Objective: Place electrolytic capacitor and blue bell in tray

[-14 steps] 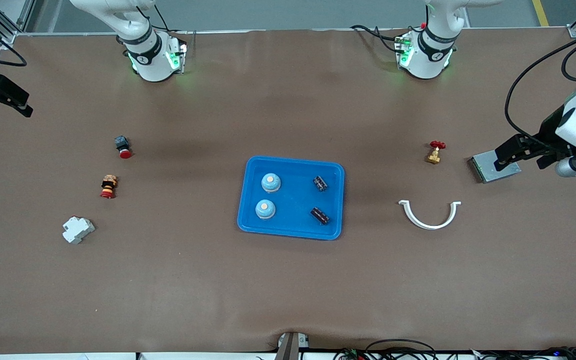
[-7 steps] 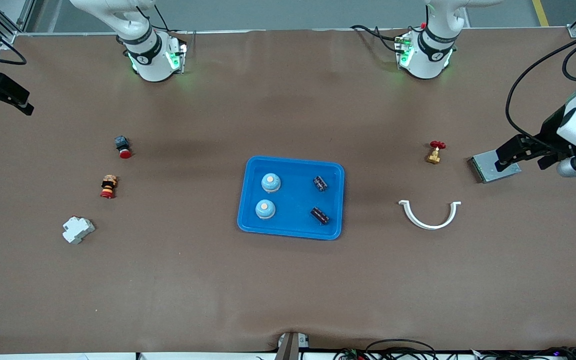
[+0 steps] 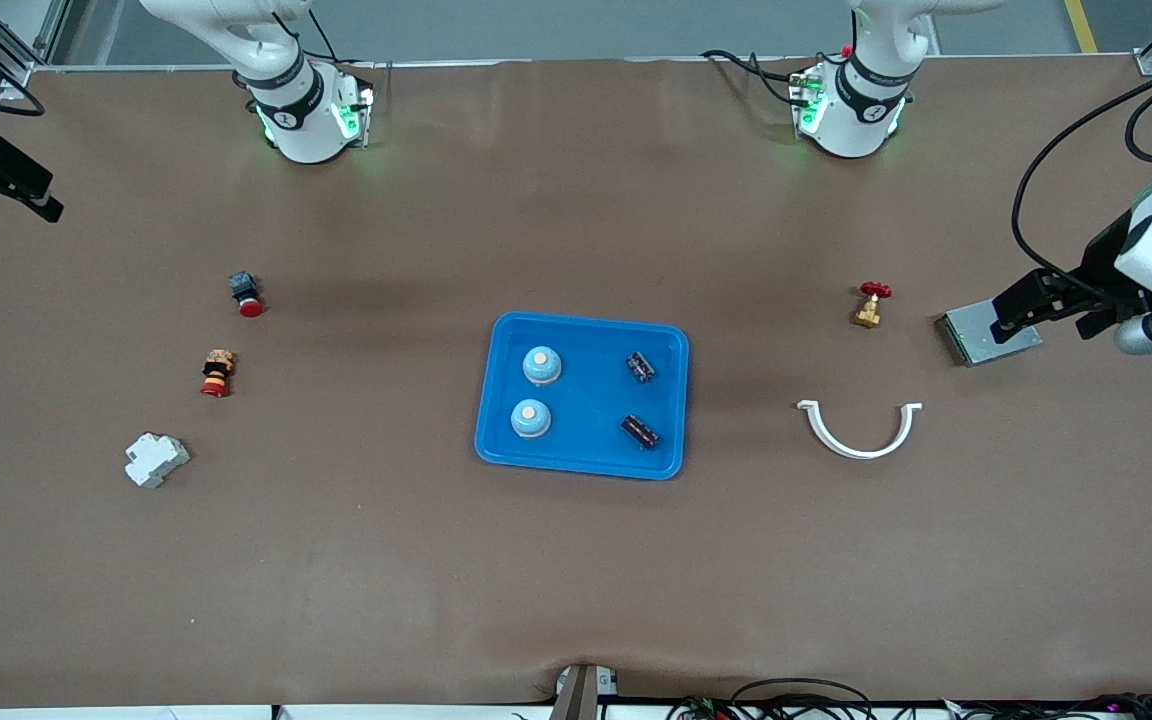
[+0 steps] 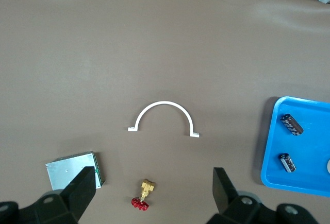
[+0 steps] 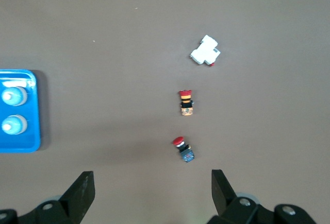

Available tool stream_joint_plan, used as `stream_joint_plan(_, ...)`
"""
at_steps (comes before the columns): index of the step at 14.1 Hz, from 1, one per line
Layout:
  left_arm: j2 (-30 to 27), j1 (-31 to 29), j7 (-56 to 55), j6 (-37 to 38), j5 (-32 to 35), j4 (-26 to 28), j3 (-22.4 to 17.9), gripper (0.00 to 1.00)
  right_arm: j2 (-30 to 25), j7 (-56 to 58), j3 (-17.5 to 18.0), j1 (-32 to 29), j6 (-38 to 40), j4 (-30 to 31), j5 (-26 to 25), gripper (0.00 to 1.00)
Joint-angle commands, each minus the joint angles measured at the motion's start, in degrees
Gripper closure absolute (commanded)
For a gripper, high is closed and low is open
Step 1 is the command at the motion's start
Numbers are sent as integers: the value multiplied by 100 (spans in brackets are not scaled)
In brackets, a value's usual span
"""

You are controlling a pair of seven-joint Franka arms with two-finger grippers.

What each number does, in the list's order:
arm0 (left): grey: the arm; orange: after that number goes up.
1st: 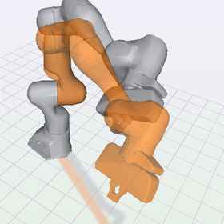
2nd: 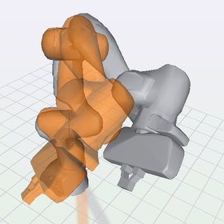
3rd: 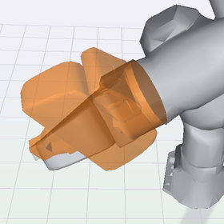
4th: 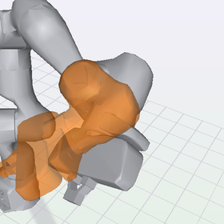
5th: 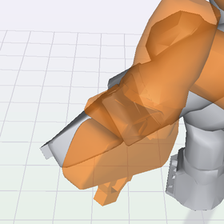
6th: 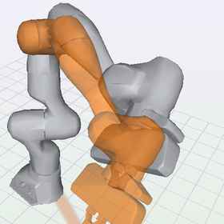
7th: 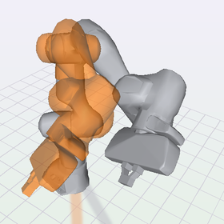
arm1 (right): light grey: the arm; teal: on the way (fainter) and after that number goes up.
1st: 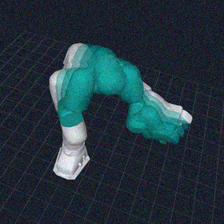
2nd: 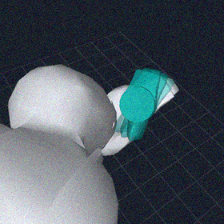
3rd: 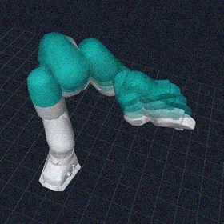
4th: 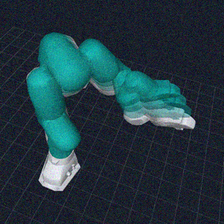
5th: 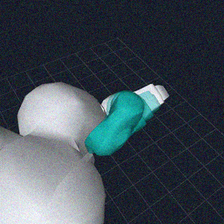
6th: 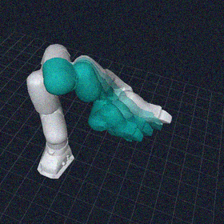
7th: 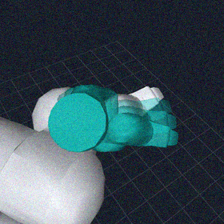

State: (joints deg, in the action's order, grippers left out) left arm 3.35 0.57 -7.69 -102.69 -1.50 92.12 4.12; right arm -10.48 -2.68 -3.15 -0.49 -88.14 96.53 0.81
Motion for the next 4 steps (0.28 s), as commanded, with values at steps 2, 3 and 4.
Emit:
stream_joint_plan(2, -45, -4, 13, -14, 45, -1, -8, 0, -77, -57, 8, -101, 51, 6, 157, 0)
stream_joint_plan(3, -45, -4, 13, -14, 54, -1, -8, 0, -77, -48, 16, -101, 51, 6, 157, 0)
stream_joint_plan(4, -36, -4, 13, -14, 54, -1, -8, 0, -77, -48, 17, -101, 43, 15, 157, 0)
